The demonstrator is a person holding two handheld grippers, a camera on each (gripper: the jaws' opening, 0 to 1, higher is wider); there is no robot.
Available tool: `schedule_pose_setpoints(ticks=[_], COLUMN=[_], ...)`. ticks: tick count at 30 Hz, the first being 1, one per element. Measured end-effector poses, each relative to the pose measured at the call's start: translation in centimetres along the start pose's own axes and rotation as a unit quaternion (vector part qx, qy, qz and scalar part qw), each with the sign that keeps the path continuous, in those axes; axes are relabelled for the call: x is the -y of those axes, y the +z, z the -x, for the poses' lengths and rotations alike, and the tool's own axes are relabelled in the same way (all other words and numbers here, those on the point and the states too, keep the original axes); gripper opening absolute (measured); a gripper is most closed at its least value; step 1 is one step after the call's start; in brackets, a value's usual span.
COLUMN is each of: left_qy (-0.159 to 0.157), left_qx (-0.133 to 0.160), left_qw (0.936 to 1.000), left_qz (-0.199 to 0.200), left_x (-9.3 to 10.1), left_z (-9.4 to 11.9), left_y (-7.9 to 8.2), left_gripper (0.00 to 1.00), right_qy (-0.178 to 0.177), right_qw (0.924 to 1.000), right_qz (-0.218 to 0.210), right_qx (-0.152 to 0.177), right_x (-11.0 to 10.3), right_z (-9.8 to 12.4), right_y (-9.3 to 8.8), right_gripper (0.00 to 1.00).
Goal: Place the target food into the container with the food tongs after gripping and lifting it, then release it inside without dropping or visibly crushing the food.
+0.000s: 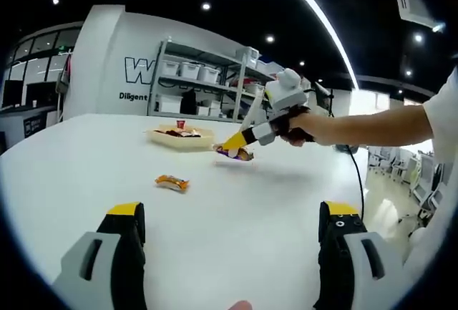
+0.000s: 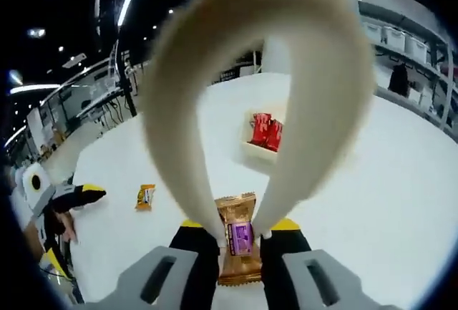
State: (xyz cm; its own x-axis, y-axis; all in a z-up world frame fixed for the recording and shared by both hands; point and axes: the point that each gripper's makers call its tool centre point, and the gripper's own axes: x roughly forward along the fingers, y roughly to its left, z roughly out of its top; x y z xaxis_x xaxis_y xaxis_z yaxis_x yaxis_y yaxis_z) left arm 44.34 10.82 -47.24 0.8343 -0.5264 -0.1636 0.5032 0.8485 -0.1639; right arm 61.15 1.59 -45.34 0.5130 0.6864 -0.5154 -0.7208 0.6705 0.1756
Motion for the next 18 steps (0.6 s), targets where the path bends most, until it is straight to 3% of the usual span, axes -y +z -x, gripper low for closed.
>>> schedule_pose_setpoints(ticks=[8, 18], left_qy=[-0.003, 0.002], left_qx=[-0.003, 0.001], left_qw=[1.0000, 1.0000], left_qz=[0.003, -0.002], left_x=[0.2, 0.2], left_z=[-0.1, 0.0], left_y=[-0.1, -0.1], left_gripper=[0.99, 0.99], right_qy=[-0.011, -0.022], right_qw=[0.9985, 0.9973], right_qz=[0.035, 0.051], right_qx=[0.042, 0.048], right_x=[0.5, 1.6], right_z=[1.4, 0.2], right_y=[5.5, 8.4], right_gripper=[0.15, 0.16])
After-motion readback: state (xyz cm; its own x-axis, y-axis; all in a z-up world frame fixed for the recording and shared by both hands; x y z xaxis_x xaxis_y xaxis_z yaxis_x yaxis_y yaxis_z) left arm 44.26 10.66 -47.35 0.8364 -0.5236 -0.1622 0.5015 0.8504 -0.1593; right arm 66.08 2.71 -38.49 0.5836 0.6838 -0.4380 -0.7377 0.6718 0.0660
